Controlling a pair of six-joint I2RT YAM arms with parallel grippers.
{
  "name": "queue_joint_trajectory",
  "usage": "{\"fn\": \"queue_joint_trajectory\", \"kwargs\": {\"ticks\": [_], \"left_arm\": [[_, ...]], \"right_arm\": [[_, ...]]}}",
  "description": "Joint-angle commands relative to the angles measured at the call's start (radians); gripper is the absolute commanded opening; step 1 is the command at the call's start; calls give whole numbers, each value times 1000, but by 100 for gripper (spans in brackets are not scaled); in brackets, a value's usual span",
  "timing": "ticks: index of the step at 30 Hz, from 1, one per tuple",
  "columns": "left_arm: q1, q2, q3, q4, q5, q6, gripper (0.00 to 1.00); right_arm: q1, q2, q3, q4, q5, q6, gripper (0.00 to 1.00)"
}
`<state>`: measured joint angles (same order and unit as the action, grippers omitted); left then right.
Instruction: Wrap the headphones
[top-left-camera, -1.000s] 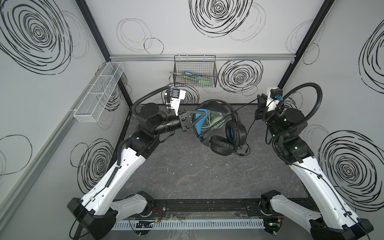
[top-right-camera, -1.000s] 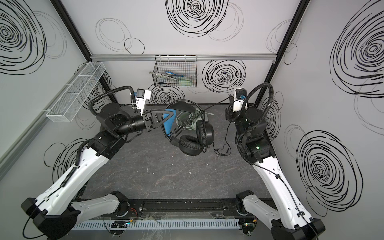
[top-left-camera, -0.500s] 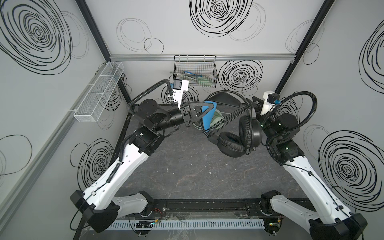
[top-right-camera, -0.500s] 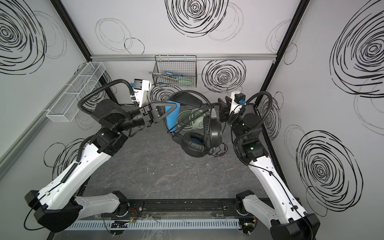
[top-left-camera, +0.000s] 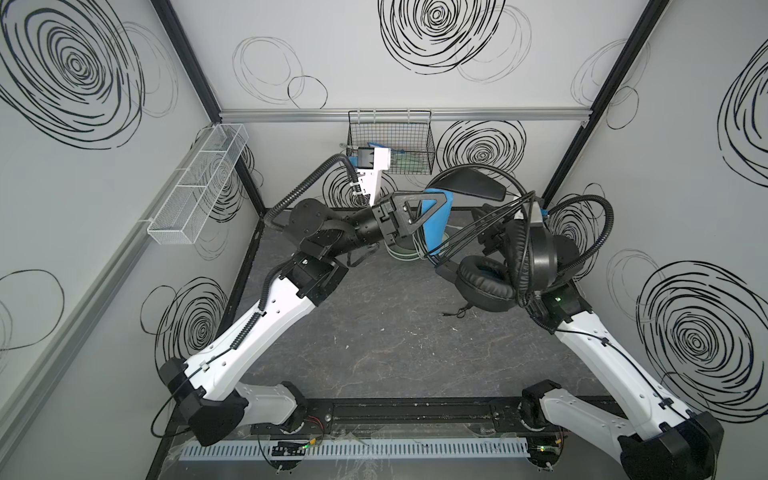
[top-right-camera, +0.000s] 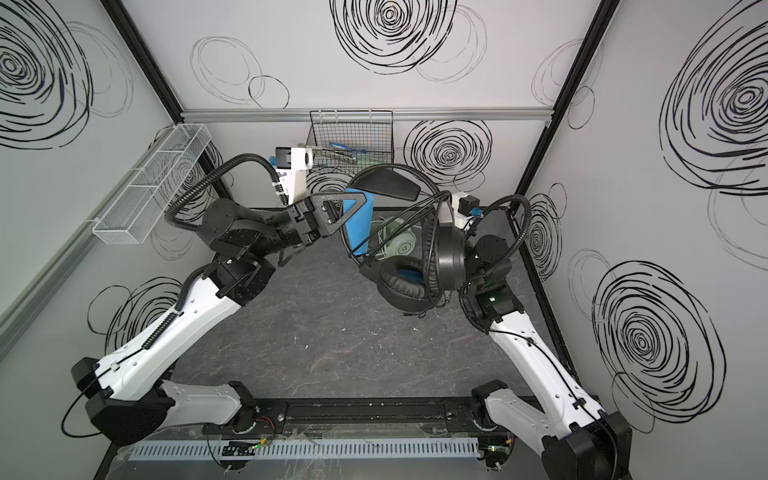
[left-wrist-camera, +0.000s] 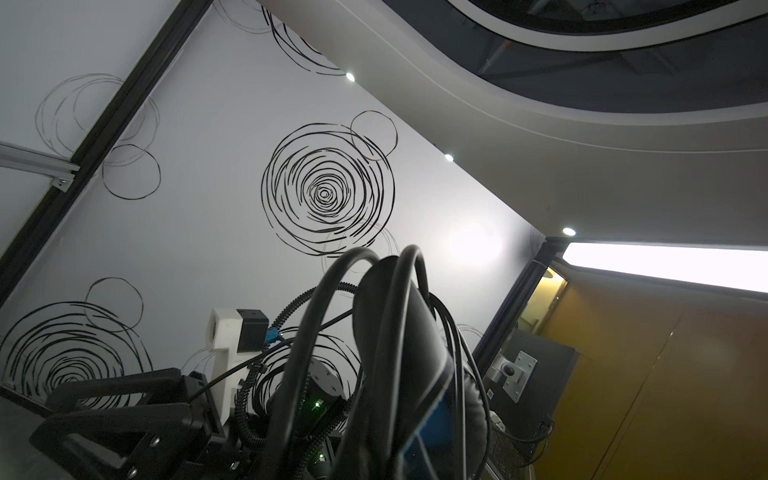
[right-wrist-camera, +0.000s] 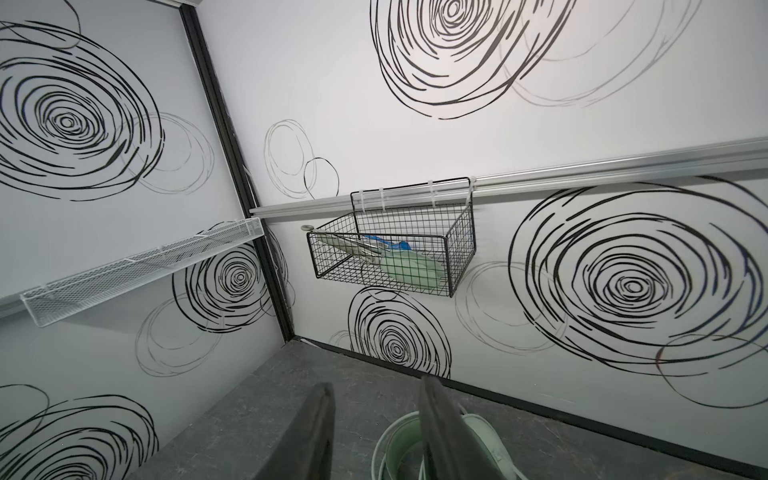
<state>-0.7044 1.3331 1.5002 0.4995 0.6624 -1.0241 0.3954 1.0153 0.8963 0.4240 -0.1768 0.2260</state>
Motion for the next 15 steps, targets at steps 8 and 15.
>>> {"fn": "queue_joint_trajectory", "kwargs": {"ticks": [8,15], "left_arm": [[-45,38,51,327,-148,-144,0],[-92,88,47,424,-210,-186,0]], "right_arm": [[72,43,-39,102,-21,133,30],[157,102,-24,137,-19,149,28]]}}
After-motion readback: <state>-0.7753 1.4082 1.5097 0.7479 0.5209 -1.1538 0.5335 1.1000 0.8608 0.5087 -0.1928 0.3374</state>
